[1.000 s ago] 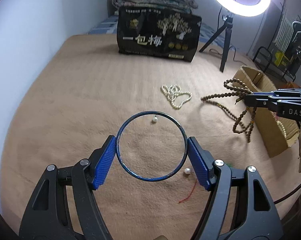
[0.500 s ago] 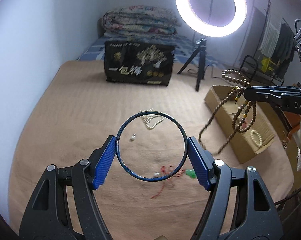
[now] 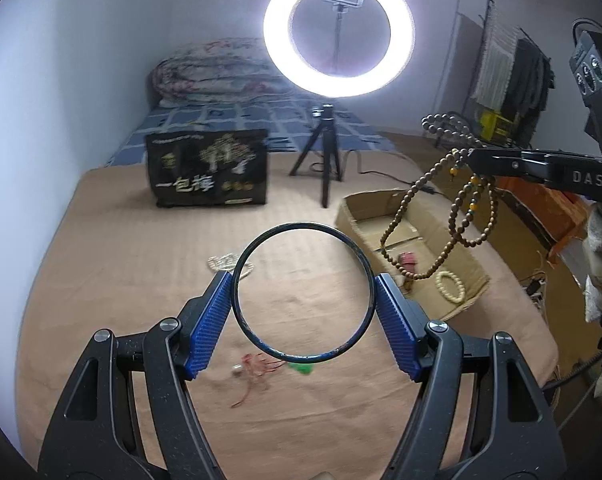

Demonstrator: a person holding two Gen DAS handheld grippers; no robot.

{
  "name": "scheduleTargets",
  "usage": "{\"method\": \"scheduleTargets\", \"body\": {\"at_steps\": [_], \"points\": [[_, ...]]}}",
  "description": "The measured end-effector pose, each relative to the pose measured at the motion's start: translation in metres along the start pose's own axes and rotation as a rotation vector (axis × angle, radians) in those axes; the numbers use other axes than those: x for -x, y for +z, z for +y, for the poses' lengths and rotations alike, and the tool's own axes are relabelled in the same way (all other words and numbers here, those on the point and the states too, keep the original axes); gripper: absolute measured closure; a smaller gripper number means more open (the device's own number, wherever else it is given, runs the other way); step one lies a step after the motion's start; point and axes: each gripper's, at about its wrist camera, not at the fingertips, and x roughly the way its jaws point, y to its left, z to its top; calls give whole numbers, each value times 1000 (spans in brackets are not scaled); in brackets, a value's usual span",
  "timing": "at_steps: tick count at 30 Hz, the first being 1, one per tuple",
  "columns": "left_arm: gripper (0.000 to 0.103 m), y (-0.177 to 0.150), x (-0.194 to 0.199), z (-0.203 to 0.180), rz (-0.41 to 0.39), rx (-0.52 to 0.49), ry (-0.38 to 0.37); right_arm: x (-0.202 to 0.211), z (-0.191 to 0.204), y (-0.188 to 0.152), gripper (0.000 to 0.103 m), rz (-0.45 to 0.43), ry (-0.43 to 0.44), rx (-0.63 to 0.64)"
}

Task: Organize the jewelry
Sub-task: 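Lower the bangle and prayer beads into the box and open both tools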

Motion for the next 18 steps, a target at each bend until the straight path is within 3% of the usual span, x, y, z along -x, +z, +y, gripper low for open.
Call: {"method": "scheduleTargets", "body": {"at_steps": [8,18], "points": [[30,17,-27,-37,16,-24,-47,11,-47,-7,93,0,-70,-43],[30,44,-82,-71,36,-23,-87,2,-95,-25,93,18,-87,-103]]}}
